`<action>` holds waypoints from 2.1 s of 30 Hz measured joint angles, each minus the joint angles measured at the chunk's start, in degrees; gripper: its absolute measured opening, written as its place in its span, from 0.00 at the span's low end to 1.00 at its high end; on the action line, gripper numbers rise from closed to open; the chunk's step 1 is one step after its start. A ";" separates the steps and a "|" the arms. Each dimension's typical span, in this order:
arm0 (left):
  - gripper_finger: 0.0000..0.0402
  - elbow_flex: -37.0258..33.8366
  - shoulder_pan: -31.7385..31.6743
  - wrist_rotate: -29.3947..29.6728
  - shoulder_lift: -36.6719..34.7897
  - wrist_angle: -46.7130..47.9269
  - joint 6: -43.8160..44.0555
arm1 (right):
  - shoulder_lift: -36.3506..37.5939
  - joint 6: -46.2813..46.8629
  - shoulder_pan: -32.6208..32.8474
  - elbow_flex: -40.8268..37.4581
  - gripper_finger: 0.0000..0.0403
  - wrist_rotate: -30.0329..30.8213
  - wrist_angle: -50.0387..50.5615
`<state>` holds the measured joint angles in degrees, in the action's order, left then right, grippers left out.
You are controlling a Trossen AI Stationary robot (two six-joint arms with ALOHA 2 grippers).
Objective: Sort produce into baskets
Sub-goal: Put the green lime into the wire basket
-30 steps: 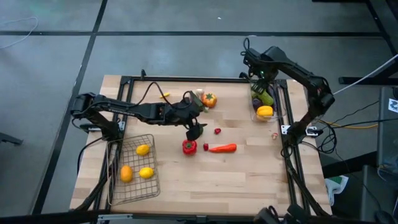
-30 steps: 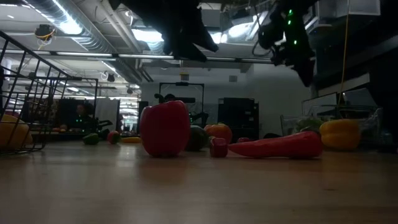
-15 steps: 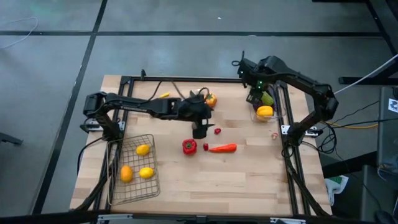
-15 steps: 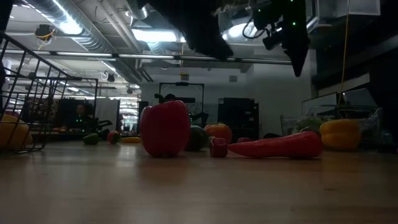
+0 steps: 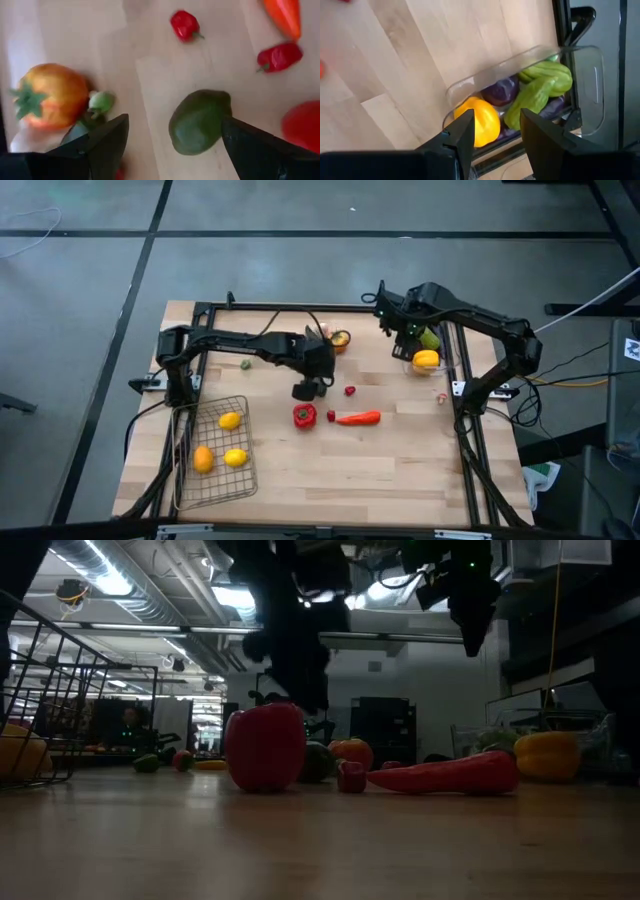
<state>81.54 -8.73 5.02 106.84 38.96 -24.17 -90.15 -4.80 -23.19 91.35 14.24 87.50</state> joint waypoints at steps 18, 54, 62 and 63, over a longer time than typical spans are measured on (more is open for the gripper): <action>0.77 0.00 0.87 -0.60 3.65 1.04 -13.56 | 0.00 0.00 1.80 0.00 0.38 -0.63 -0.67; 0.56 8.39 1.77 0.78 9.78 13.31 -5.20 | -0.02 0.00 1.83 -0.02 0.38 -1.84 -1.06; 0.57 21.45 4.80 0.81 9.67 33.95 6.85 | -0.04 0.00 1.83 -0.02 0.38 -1.86 -1.76; 0.57 22.67 5.43 0.81 9.64 36.52 8.13 | -0.04 0.00 1.83 -0.02 0.38 -1.86 -2.11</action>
<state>104.21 -3.31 5.82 116.48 75.48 -16.04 -90.19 -4.80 -21.37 91.33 12.38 85.39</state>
